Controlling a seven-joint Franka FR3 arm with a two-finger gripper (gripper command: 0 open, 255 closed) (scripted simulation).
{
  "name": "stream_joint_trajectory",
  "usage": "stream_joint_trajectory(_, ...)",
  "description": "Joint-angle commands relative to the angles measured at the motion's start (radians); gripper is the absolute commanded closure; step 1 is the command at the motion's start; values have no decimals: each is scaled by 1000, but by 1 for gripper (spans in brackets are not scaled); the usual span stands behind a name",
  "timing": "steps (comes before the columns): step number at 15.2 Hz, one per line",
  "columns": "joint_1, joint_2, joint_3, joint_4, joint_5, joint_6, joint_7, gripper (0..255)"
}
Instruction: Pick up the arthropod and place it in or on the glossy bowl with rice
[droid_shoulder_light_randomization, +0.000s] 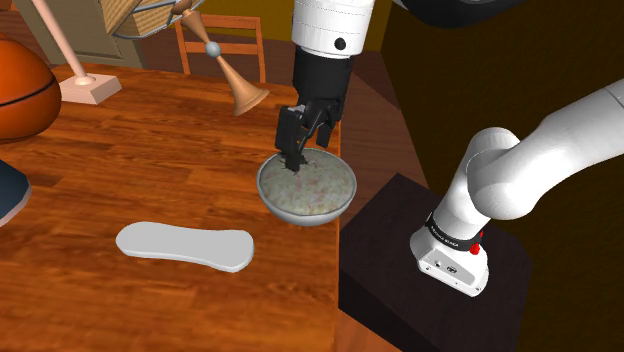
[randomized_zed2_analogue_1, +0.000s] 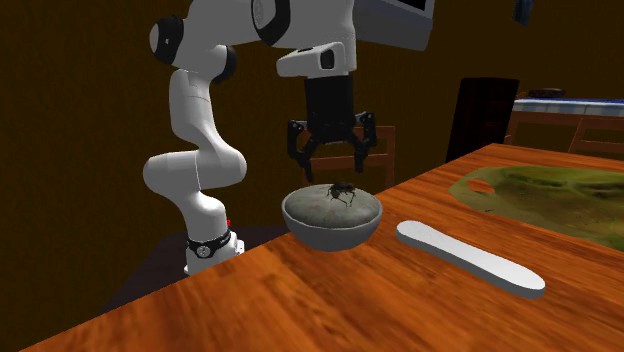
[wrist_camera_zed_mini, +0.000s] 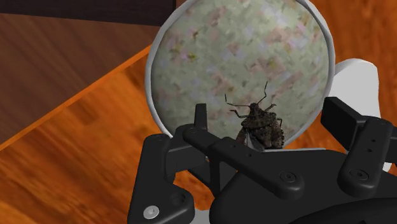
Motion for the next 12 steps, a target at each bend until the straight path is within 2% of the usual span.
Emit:
stream_joint_trajectory(1, -2, -1, -8, 32, -5, -33, 2, 0)
stream_joint_trajectory(4, -9, 6, -28, 127, -20, -124, 7, 0)
stream_joint_trajectory(12, -9, 6, -28, 127, -20, -124, 7, 0)
